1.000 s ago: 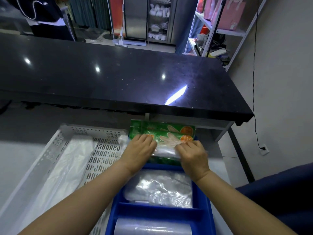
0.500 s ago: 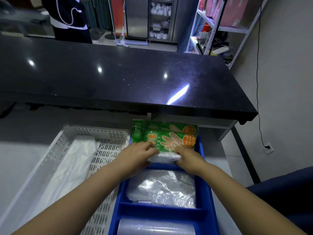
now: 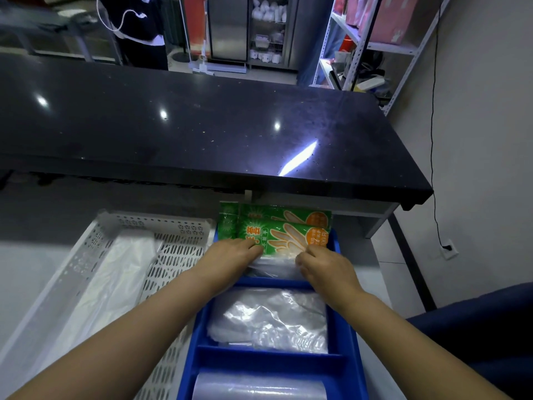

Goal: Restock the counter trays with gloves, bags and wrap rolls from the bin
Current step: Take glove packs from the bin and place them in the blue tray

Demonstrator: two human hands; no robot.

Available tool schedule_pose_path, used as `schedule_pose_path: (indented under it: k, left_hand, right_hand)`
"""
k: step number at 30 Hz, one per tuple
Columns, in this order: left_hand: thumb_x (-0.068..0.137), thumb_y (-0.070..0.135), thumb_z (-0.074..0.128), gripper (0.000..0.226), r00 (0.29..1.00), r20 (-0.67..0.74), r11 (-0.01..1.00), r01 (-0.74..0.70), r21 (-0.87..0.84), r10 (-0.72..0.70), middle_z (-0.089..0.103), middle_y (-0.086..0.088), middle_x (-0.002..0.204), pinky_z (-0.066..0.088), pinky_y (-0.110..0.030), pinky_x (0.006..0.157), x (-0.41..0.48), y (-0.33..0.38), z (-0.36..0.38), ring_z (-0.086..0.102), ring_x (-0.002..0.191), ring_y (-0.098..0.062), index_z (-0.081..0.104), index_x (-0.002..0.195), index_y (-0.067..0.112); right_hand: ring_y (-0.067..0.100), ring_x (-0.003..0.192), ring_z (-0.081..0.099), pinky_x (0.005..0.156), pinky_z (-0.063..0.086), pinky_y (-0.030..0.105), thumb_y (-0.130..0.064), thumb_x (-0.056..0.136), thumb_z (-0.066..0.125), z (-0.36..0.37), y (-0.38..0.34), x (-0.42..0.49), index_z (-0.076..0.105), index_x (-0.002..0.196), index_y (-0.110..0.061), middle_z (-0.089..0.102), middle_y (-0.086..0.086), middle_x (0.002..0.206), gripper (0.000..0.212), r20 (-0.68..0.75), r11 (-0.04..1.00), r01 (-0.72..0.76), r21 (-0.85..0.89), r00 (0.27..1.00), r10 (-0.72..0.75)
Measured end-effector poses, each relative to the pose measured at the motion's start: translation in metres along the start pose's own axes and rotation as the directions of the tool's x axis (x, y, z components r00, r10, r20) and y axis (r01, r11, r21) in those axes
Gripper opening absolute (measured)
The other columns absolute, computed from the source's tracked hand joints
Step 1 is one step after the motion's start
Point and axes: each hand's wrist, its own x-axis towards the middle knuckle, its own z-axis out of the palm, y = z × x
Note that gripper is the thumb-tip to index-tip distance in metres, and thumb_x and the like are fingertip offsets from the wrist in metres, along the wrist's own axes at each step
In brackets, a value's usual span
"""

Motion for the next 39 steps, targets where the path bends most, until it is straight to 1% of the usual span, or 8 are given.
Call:
schedule_pose_path:
  k: [5, 9, 17, 22, 24, 27, 33, 39]
  left_hand:
    - [0.071, 0.029, 0.074, 0.037, 0.965, -0.148, 0.972, -0.197, 0.128, 0.215, 0.069, -0.003, 0.104, 0.051, -0.031, 0.081, -0.024, -0.017, -0.006, 0.065, 0.091, -0.022, 0.066, 0.105, 0.019]
    - [0.07, 0.021, 0.071, 0.03, 0.93, -0.08, 0.921, -0.339, 0.192, 0.358, 0.067, 0.002, 0.095, 0.05, -0.029, 0.076, -0.036, -0.018, -0.004, 0.062, 0.083, -0.016, 0.066, 0.1, 0.023]
    - [0.073, 0.029, 0.059, 0.021, 0.975, 0.133, 0.975, -0.191, 0.111, 0.176, 0.062, 0.004, 0.09, 0.048, -0.028, 0.078, -0.027, -0.015, -0.006, 0.058, 0.087, -0.017, 0.069, 0.091, 0.025]
    - [0.089, 0.047, 0.026, 0.047, 0.988, 0.135, 0.997, -0.077, 0.032, 0.072, 0.056, 0.005, 0.095, 0.037, -0.035, 0.086, -0.023, -0.014, 0.003, 0.048, 0.095, -0.016, 0.067, 0.094, 0.026]
    - [0.092, 0.048, 0.024, 0.049, 0.99, 0.139, 0.998, -0.044, 0.044, 0.038, 0.055, 0.005, 0.096, 0.036, -0.035, 0.088, -0.02, -0.014, 0.008, 0.047, 0.095, -0.016, 0.068, 0.095, 0.026]
    - [0.092, 0.045, 0.034, 0.04, 0.993, 0.117, 0.999, -0.013, 0.035, 0.009, 0.054, 0.004, 0.092, 0.035, -0.035, 0.087, -0.016, -0.013, 0.01, 0.046, 0.094, -0.018, 0.069, 0.093, 0.026]
    - [0.062, 0.029, 0.079, 0.013, 0.994, 0.013, 0.989, -0.111, 0.098, 0.11, 0.062, 0.005, 0.063, 0.043, -0.024, 0.06, -0.01, -0.01, -0.001, 0.059, 0.062, -0.018, 0.067, 0.062, 0.024]
    - [0.067, 0.037, 0.074, 0.02, 0.974, -0.071, 0.964, -0.203, 0.17, 0.217, 0.068, 0.001, 0.11, 0.044, -0.034, 0.094, -0.005, -0.012, 0.004, 0.062, 0.108, -0.019, 0.068, 0.083, 0.025]
  right_hand:
    - [0.024, 0.044, 0.052, 0.035, 0.034, 0.025, -0.003, 0.057, 0.08, 0.006, -0.001, 0.006, 0.06, 0.064, -0.013, 0.058, 0.004, 0.061, 0.024, 0.086, 0.999, -0.033, -0.032, 0.996, 0.035]
    - [0.029, 0.058, 0.056, 0.045, 0.043, 0.034, -0.005, 0.074, 0.065, 0.008, -0.001, 0.007, 0.062, 0.09, -0.014, 0.063, 0.006, 0.086, 0.018, 0.123, 0.996, -0.074, 0.055, 0.99, 0.067]
    - [0.014, 0.085, 0.053, 0.059, 0.038, 0.026, -0.069, 0.081, 0.034, 0.005, 0.01, -0.005, 0.059, 0.107, -0.027, 0.054, -0.005, 0.109, 0.055, 0.275, 0.999, 0.027, 0.038, 0.961, -0.036]
    - [0.017, 0.096, 0.052, 0.066, 0.034, 0.028, -0.068, 0.082, 0.014, 0.007, 0.003, 0.0, 0.064, 0.104, -0.024, 0.056, -0.002, 0.106, 0.071, 0.252, 1.0, -0.014, 0.0, 0.968, 0.013]
    - [0.019, 0.091, 0.054, 0.066, 0.035, 0.03, -0.061, 0.087, 0.025, 0.005, -0.003, 0.004, 0.067, 0.095, -0.022, 0.058, -0.001, 0.099, 0.058, 0.222, 0.999, -0.037, -0.017, 0.974, 0.04]
    - [0.02, 0.067, 0.056, 0.054, 0.039, 0.03, -0.03, 0.082, 0.067, 0.002, -0.012, 0.006, 0.069, 0.07, -0.018, 0.062, 0.0, 0.074, 0.017, 0.034, 0.999, -0.037, -0.019, 0.999, 0.037]
    - [0.022, 0.063, 0.052, 0.057, 0.036, 0.03, -0.011, 0.072, 0.073, 0.004, -0.017, 0.008, 0.063, 0.058, -0.012, 0.06, 0.001, 0.062, 0.017, -0.113, 0.993, -0.118, 0.028, 0.986, 0.121]
    - [0.02, 0.068, 0.049, 0.065, 0.032, 0.029, -0.013, 0.078, 0.064, 0.01, -0.017, 0.011, 0.06, 0.067, -0.015, 0.064, 0.001, 0.071, 0.012, 0.079, 0.962, -0.268, 0.052, 0.961, 0.264]
